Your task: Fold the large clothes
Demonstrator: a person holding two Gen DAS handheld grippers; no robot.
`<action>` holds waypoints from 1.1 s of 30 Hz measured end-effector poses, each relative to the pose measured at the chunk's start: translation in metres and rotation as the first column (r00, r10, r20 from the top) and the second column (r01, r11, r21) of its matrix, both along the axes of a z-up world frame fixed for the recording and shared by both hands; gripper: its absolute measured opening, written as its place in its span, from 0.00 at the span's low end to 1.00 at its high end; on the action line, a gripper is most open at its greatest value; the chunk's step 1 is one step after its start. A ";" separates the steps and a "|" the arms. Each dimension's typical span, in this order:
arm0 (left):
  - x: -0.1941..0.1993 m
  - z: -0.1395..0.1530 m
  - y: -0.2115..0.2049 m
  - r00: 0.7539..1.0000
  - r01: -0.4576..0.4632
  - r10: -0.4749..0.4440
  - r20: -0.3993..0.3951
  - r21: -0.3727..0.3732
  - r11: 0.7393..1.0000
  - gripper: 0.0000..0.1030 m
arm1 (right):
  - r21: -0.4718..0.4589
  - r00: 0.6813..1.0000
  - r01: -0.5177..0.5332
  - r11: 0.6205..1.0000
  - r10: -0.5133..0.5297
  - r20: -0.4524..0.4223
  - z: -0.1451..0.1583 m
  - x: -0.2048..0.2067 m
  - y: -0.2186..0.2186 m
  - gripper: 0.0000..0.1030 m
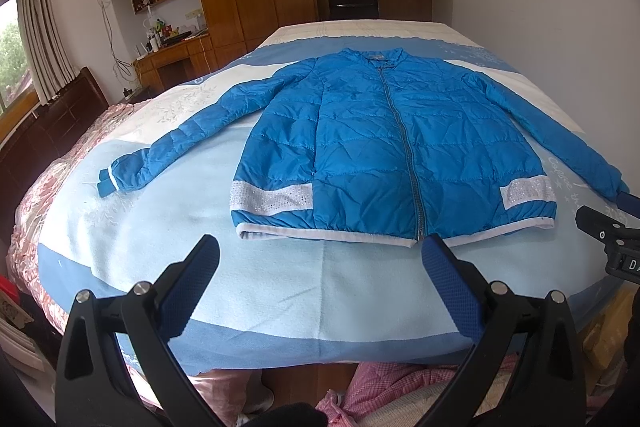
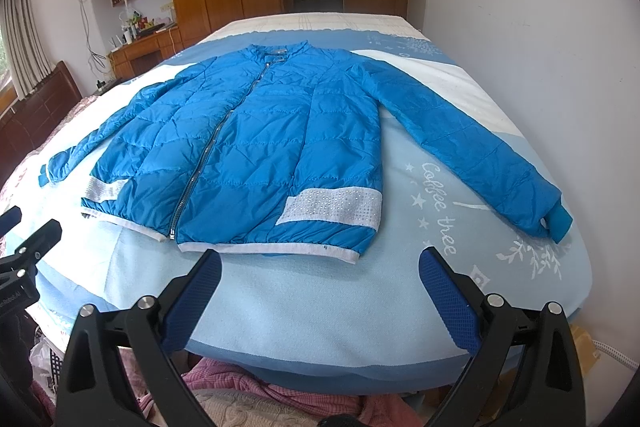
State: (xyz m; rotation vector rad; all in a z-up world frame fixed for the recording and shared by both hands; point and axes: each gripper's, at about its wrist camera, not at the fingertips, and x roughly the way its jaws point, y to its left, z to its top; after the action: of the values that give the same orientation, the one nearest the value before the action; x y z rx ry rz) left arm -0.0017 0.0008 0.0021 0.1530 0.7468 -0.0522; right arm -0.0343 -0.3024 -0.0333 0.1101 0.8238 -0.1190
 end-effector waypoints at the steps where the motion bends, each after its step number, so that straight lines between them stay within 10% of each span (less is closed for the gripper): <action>1: 0.000 -0.002 0.000 1.000 -0.001 0.001 0.000 0.000 1.000 0.97 | 0.000 1.000 0.000 1.000 0.000 0.000 0.000 0.000 0.000 0.96; 33: -0.001 -0.002 -0.002 1.000 0.002 -0.002 0.001 0.002 1.000 0.97 | 0.001 1.000 0.001 1.000 -0.001 -0.001 -0.001 0.004 0.001 0.96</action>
State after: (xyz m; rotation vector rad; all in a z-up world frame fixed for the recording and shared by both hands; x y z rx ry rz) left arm -0.0022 -0.0012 -0.0001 0.1557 0.7455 -0.0531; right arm -0.0300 -0.3015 -0.0344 0.1110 0.8252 -0.1193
